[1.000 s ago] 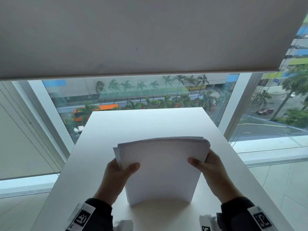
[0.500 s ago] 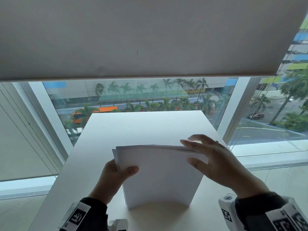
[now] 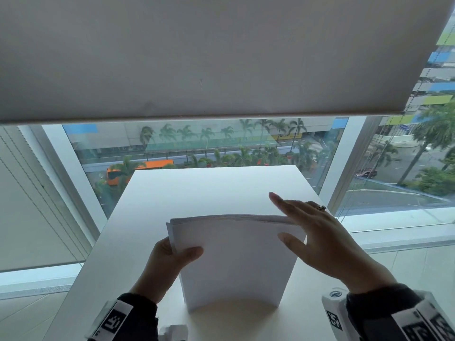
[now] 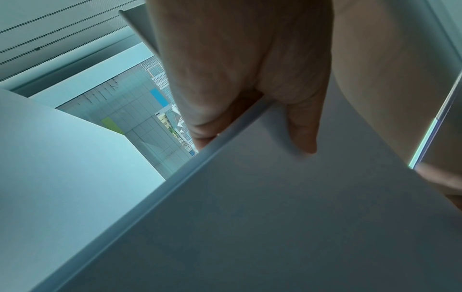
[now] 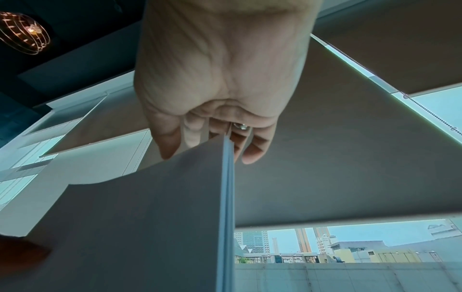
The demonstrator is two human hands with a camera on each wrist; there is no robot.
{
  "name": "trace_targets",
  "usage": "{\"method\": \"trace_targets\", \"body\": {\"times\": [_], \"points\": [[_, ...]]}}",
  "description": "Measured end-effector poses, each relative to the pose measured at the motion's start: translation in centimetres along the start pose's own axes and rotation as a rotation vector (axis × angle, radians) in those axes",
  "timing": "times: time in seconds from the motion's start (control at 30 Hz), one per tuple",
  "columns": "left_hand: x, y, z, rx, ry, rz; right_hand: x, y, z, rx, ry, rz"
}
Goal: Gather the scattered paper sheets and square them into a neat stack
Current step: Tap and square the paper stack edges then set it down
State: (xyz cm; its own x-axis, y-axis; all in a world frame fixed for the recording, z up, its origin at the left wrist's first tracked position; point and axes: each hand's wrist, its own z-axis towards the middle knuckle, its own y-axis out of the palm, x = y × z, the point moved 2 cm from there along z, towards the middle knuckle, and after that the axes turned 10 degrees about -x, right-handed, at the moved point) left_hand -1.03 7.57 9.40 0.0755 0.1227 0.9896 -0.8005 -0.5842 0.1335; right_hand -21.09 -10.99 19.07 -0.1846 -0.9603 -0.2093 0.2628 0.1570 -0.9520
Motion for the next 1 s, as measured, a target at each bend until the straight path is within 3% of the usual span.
{"method": "trace_targets", "body": {"times": [0.37, 0.53, 0.77, 0.93, 1.0], "points": [[0.4, -0.3, 0.4, -0.059, -0.009, -0.003, 0.9, -0.1, 0.0, 0.011, 0.024, -0.037], [0.2, -0.2, 0.4, -0.038, -0.005, -0.013, 0.2, -0.4, 0.2, -0.066, 0.046, -0.051], [0.2, -0.3, 0.4, -0.041, -0.015, 0.012, -2.4, -0.3, 1.5, -0.049, 0.059, -0.299], [0.2, -0.1, 0.3, -0.058, -0.024, 0.019, -4.7, 0.3, 3.1, -0.265, 0.012, -0.220], [0.2, -0.1, 0.3, -0.056, -0.025, 0.031, -5.9, 0.5, 3.7, -0.251, -0.030, -0.194]]}}
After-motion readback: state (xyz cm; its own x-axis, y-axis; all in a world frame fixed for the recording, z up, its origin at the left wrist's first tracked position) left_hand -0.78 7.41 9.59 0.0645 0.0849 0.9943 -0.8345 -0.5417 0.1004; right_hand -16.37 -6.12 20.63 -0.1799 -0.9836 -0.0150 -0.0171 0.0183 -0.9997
